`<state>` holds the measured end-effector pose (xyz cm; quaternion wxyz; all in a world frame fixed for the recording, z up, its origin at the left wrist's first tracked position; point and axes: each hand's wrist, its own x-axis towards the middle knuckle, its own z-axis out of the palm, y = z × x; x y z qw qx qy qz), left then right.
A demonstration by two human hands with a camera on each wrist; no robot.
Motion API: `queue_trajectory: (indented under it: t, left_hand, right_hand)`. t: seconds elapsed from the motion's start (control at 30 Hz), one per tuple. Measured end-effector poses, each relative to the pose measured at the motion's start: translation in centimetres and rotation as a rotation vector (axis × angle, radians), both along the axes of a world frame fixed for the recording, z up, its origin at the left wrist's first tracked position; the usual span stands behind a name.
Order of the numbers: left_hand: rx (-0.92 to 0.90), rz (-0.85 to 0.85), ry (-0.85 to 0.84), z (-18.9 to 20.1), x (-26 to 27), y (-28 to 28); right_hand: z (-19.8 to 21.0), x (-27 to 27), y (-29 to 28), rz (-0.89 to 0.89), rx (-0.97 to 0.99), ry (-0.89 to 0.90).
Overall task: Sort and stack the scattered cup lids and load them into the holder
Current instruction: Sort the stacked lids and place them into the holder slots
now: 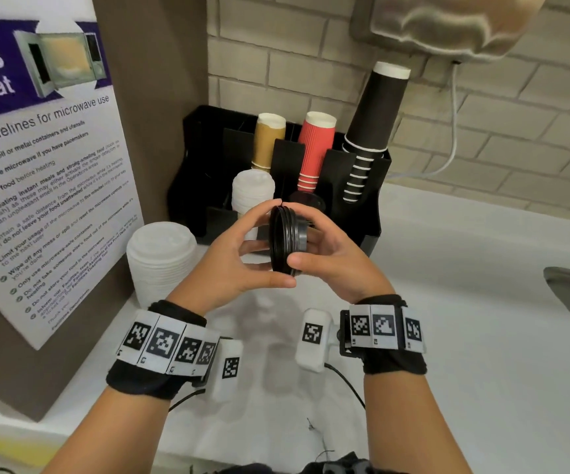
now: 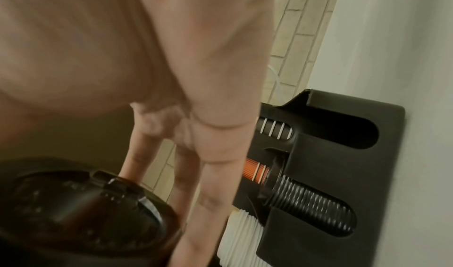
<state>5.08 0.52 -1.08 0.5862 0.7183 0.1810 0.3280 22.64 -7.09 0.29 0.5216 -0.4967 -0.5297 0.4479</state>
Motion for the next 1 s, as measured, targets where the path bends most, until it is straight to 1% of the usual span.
queue_trajectory:
  t: [0.17, 0.3, 0.37, 0.47, 0.53, 0.57, 0.67, 0.77, 1.0]
  left_hand:
    - [-0.016, 0.002, 0.012, 0.0, 0.2, 0.0]
    - [-0.002, 0.009, 0.02, -0.1, 0.2, 0.4]
    - [-0.012, 0.069, 0.012, 0.0, -0.1, 0.7]
    - [0.027, 0.208, 0.03, 0.2, -1.1, 1.5]
    - [0.06, 0.255, 0.028, 0.3, -1.9, 1.9]
    - [0.071, 0.271, 0.023, 0.4, -2.2, 2.0]
    - [0.095, 0.311, 0.036, 0.3, -2.9, 2.4]
    - [0.099, 0.336, 0.056, 0.4, -3.5, 2.8]
    - [0.097, 0.406, 0.075, 0.5, -4.1, 3.3]
  right_hand:
    - [0.2, -0.3, -0.1, -0.018, 0.015, 0.01]
    - [0.3, -0.4, 0.9, -0.058, 0.067, -0.059]
    - [0.6, 0.8, 2.3, -0.167, 0.102, -0.128]
    - [1.1, 4.4, 5.5, -0.431, 0.139, -0.198]
    - [1.4, 7.0, 7.7, -0.53, 0.12, -0.32]
    - [1.4, 8.1, 8.7, -0.528, 0.088, -0.397]
    - [1.2, 10.2, 10.9, -0.417, -0.015, -0.594]
    - [1.1, 10.7, 12.1, -0.319, -0.07, -0.724]
    - [1.2, 10.0, 13.3, -0.204, -0.188, -0.971]
